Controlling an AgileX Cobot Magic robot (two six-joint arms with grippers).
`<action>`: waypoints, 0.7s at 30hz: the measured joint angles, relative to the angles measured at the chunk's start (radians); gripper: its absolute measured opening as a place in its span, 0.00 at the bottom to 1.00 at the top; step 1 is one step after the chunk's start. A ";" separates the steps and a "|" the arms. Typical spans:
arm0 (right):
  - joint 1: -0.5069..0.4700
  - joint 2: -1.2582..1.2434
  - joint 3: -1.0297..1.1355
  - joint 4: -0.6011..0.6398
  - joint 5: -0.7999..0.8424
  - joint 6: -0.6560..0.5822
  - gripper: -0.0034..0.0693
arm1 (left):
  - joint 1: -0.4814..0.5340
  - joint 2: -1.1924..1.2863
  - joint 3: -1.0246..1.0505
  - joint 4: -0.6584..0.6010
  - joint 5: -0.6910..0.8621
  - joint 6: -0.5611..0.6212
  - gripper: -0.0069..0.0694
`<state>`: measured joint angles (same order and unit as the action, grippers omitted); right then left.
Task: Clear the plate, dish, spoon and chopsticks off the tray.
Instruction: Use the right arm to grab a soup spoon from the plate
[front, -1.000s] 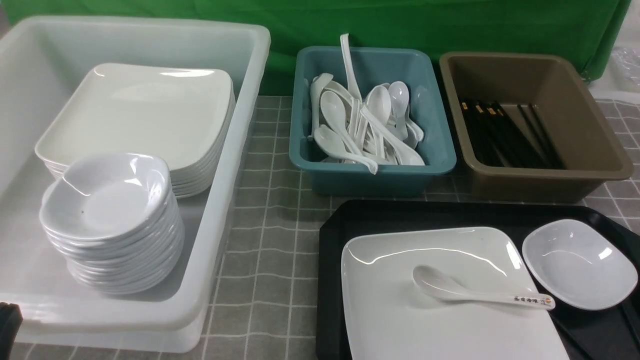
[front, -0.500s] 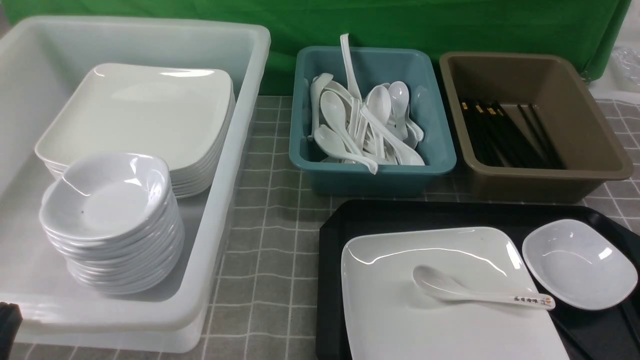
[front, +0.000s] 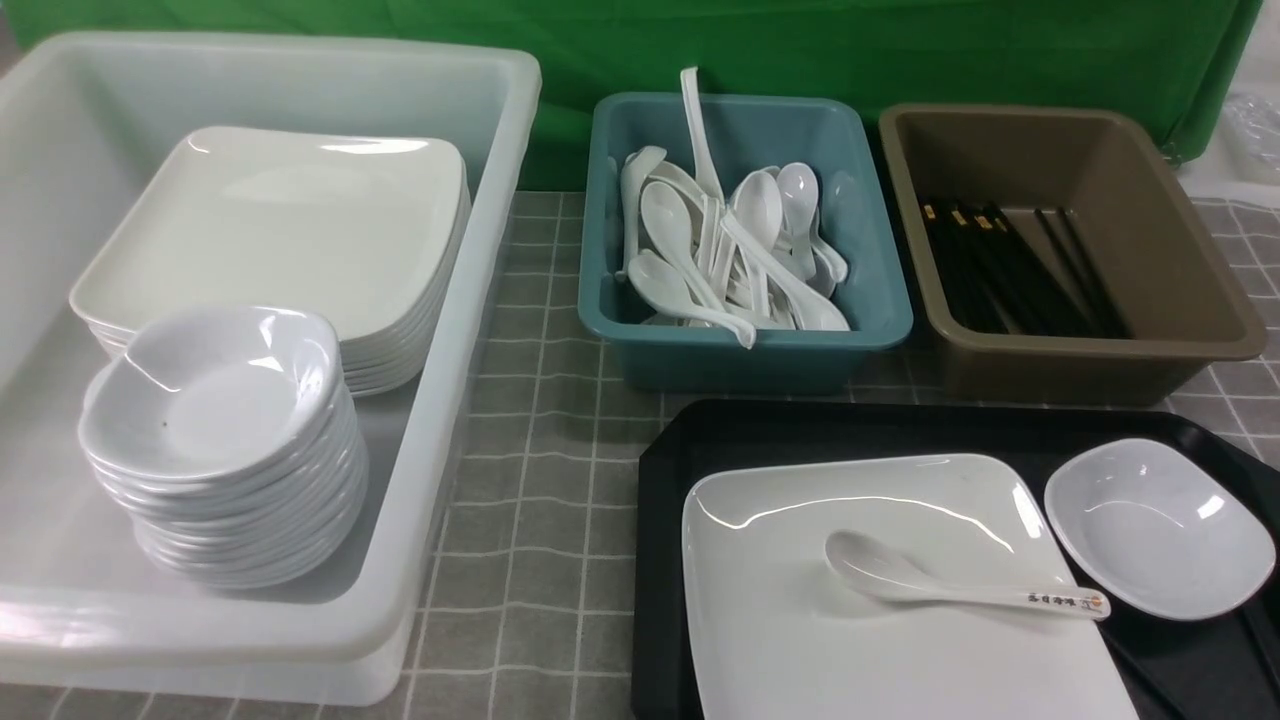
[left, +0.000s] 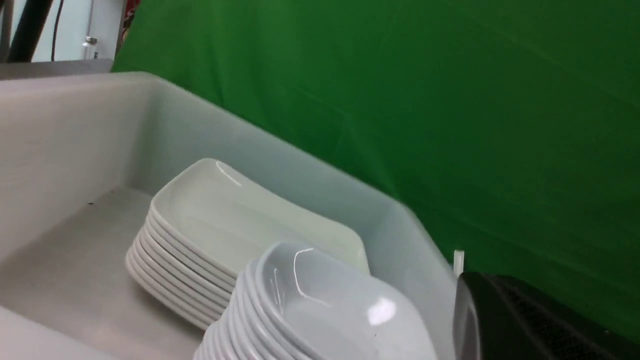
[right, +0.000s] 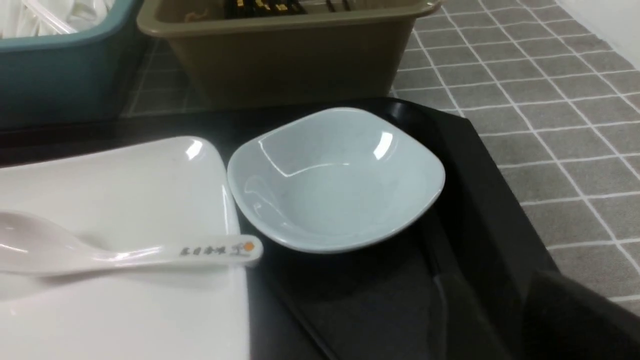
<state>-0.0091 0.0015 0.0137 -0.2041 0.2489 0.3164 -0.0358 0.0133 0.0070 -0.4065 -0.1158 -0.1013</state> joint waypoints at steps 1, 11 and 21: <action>0.000 0.000 0.000 0.026 -0.025 0.035 0.37 | 0.000 0.000 0.000 -0.002 -0.012 -0.015 0.10; 0.000 0.000 0.000 0.217 -0.324 0.459 0.37 | 0.000 0.000 0.000 0.005 -0.260 -0.220 0.10; 0.022 0.019 -0.083 0.080 -0.459 0.456 0.26 | 0.000 0.090 -0.405 0.208 -0.001 -0.321 0.10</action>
<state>0.0129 0.0206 -0.0688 -0.1242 -0.2096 0.7728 -0.0358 0.1037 -0.3981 -0.1982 -0.1171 -0.4219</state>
